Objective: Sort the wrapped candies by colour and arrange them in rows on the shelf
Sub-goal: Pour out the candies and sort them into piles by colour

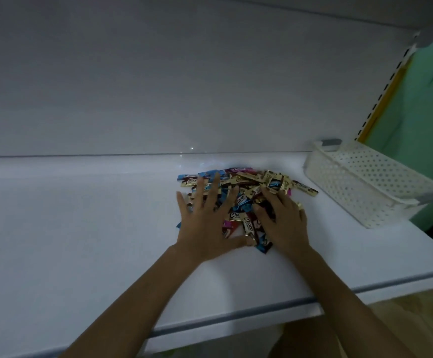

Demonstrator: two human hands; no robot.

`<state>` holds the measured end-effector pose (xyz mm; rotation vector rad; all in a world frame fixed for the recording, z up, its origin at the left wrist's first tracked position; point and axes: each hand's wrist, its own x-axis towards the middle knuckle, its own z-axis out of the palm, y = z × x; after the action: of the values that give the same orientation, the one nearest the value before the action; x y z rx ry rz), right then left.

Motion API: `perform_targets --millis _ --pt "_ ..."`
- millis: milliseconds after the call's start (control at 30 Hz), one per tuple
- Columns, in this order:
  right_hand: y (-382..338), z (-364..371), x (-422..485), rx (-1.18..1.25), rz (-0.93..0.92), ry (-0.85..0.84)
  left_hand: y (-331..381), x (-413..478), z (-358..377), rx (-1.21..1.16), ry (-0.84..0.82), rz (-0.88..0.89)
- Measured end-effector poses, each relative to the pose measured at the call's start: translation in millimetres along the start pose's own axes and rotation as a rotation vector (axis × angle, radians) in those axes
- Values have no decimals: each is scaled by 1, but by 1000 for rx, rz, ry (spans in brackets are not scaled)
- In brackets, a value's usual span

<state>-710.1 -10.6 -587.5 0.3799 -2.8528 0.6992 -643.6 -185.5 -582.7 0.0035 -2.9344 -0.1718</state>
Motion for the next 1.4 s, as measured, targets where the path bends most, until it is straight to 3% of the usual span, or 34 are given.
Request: perform_targets --millis 67,167,433,633,733,800,867,967,1033,1100,1400 --pt "0 0 -1 9 -1 23 1 21 3 6 -44 81" --pt "-1 1 -1 34 13 18 4 39 7 -68 -67 67" --pt "-2 1 -3 -43 -36 63 -1 44 15 -212 422 155" --pt "-2 3 -6 -51 -111 238 -14 60 -6 -470 534 12" --pt "-11 1 0 -71 -245 409 -20 62 -27 -676 654 -101" --pt "-30 -1 3 55 -347 427 -23 59 -41 -869 704 -209" --pt "-62 0 0 395 -295 258 -25 50 -53 -1137 729 -352" --pt "-121 4 -16 1004 20 -212 -33 26 -66 -1607 708 -521" --pt "-150 11 -26 1162 133 -418 -43 5 -73 -1791 676 -573" --pt "-172 19 -39 1173 97 -467 -59 -16 -76 -1867 645 -599" --pt "-242 54 -83 1200 30 -387 -138 -93 -89 -2047 504 -629"
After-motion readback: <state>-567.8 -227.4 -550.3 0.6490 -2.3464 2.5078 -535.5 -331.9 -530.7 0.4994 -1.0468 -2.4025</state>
